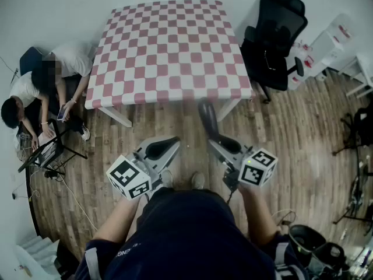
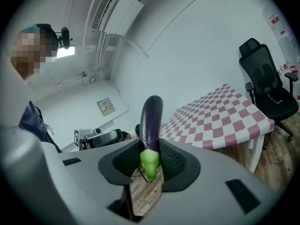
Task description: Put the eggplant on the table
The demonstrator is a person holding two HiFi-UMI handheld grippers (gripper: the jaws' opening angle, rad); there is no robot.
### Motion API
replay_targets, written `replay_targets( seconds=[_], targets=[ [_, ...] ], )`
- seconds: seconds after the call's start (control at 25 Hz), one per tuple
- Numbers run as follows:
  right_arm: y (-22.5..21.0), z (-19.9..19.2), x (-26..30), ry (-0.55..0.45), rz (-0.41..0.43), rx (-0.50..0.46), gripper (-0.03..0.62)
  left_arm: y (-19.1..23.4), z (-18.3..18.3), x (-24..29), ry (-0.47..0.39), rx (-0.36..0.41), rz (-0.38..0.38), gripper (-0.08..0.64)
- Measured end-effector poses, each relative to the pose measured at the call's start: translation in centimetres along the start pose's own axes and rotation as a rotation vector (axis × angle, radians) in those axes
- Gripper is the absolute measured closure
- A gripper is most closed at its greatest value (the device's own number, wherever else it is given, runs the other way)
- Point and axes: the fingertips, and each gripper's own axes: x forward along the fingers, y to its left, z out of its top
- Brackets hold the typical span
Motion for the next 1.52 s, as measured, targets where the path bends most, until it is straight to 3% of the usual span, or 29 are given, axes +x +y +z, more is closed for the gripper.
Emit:
replay_targets(
  seconds=[0.6, 1.16, 1.32, 1.52],
  targets=[
    [-2.5, 0.0, 1.6, 0.039, 0.000, 0.023, 0.466, 2.6, -1.3, 1.7, 0.028, -0.031, 0.026, 0.525],
    [-6.4, 0.7, -4.8, 0.024, 0.015, 0.016, 0.466, -1.3, -1.7, 6.6, 0.001, -0.008, 0.054, 0.525],
    [-5.6, 2.4, -7.4, 0.029, 0.028, 0.036, 0.466, -3.7, 0.2, 6.8, 0.010, -0.017, 0.078, 0.525],
    [-8.5, 2.1, -6.0, 0.019, 0.034, 0.032, 0.466, -1.3, -1.6, 8.3, 0.011, -0.018, 0.090, 0.525]
  ],
)
